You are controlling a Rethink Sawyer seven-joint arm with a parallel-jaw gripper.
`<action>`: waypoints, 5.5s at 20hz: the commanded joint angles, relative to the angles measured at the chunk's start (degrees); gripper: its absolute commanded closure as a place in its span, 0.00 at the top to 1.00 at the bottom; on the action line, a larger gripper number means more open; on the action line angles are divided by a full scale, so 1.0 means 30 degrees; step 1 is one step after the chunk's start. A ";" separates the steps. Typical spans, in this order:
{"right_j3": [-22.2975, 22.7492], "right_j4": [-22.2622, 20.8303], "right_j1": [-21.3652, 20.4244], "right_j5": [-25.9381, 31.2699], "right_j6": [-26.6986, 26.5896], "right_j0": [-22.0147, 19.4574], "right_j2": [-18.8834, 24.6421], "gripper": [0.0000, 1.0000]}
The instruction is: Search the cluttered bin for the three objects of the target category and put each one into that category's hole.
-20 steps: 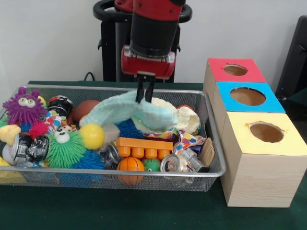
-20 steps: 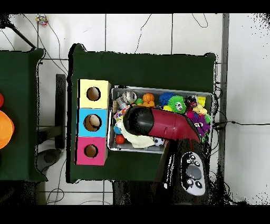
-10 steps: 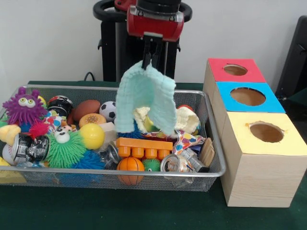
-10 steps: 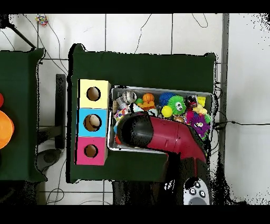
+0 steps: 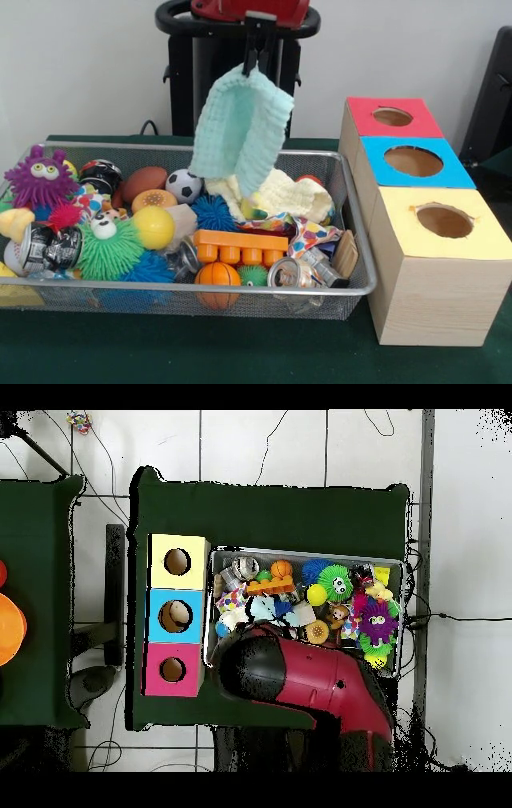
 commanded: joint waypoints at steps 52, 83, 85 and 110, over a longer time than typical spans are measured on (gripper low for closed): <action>-0.4298 0.0669 0.1517 0.6018 0.3577 0.2947 -0.0968 0.00; -0.4559 0.0847 0.2879 0.4664 0.4414 0.4412 -0.1710 0.00; -0.4801 0.0599 0.2942 0.4805 0.4639 0.4724 -0.2041 0.00; -0.6938 0.2118 0.5468 0.4737 0.6551 0.7152 -0.2823 0.00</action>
